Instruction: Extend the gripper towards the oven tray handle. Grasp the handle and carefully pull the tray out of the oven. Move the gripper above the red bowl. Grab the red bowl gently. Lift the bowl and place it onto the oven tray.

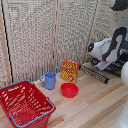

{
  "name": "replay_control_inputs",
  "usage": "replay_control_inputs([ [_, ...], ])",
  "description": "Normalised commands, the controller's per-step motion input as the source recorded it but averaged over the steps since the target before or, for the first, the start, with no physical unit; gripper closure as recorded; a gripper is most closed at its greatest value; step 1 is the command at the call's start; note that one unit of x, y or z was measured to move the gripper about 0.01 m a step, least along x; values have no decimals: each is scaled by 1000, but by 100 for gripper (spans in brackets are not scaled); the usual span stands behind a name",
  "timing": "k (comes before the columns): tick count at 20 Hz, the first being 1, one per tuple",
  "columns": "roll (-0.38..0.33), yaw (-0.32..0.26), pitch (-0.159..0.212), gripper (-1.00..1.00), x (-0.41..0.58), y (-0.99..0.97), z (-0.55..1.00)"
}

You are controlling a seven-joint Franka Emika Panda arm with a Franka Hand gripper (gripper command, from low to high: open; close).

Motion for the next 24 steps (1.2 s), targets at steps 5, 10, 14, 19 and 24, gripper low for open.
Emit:
replay_control_inputs([
  [5,20,4,0,100,-169,-86,2],
  [10,58,-2,-20,100,-199,297,-3],
  [14,-1,-36,-37,100,-51,903,6],
  [19,-13,-91,-28,100,13,878,70],
  [24,-35,-124,0,100,8,818,42],
])
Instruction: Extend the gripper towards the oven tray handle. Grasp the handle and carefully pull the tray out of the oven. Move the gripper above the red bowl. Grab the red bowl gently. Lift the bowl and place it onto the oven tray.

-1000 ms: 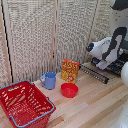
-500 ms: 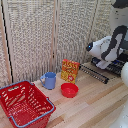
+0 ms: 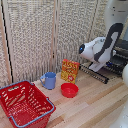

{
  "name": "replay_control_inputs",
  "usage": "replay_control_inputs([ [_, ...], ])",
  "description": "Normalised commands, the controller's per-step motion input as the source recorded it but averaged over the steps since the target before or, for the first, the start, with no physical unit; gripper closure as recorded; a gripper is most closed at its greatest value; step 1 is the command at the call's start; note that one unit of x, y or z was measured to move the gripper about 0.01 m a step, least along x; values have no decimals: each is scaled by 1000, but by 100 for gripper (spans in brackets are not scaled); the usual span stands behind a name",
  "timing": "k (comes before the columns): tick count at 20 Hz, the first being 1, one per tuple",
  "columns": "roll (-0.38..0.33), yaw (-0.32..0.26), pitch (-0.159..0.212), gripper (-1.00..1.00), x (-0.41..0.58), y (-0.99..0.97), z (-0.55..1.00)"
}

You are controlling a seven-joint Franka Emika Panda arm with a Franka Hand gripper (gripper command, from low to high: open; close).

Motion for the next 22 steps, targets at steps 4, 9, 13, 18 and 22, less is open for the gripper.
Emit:
replay_control_inputs([
  [4,-42,-99,7,100,49,513,0],
  [9,5,-1,12,-100,230,20,-7],
  [13,5,0,3,-100,235,0,34],
  [18,-1,-43,-12,-100,157,58,425],
  [22,35,-79,6,-100,236,28,747],
])
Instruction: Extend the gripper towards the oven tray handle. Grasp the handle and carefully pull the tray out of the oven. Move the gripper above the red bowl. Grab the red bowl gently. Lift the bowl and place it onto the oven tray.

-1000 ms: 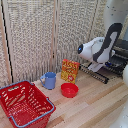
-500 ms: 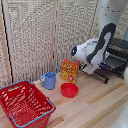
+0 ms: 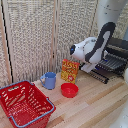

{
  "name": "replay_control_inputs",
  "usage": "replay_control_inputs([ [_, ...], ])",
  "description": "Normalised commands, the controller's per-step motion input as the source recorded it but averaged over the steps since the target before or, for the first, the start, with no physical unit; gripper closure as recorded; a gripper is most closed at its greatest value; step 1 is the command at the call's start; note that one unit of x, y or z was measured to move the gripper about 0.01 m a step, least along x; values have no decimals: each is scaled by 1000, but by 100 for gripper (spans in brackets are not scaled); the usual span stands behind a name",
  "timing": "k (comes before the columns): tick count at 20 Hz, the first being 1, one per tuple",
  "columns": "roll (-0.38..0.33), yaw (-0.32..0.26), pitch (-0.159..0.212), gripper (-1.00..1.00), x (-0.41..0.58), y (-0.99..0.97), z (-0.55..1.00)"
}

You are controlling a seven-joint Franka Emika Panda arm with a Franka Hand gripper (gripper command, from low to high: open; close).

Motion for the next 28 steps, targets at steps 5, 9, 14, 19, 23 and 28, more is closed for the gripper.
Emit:
replay_control_inputs([
  [5,71,-58,59,-100,213,77,848],
  [9,85,-67,29,-100,254,109,846],
  [14,140,-101,20,-100,149,227,673],
  [19,219,-134,0,-100,2,455,434],
  [23,273,-166,0,-100,0,379,292],
  [28,284,-180,0,-100,0,349,265],
])
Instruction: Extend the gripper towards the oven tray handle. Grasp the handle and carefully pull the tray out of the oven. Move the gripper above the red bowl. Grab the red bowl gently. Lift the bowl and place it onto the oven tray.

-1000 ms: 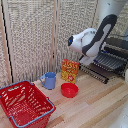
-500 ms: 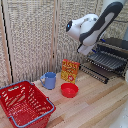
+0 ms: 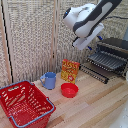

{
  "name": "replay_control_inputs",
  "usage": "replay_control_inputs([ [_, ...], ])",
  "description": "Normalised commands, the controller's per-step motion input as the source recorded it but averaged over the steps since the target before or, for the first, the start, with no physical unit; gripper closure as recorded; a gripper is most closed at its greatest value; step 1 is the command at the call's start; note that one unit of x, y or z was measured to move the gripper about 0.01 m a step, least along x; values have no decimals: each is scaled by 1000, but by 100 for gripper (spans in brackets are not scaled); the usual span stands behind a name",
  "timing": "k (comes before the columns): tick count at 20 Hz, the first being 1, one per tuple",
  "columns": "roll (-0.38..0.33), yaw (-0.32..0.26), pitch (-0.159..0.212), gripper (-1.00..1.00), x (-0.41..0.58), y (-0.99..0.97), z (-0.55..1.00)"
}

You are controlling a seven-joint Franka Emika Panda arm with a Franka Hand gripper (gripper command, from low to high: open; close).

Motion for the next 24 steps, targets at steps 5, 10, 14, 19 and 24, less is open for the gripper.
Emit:
replay_control_inputs([
  [5,287,-179,0,-100,0,350,255],
  [10,289,-146,-25,-100,-114,405,206],
  [14,287,-112,-59,-100,-124,454,87],
  [19,226,-120,-50,-100,-48,515,-14],
  [24,182,-93,-60,-100,-134,571,-107],
])
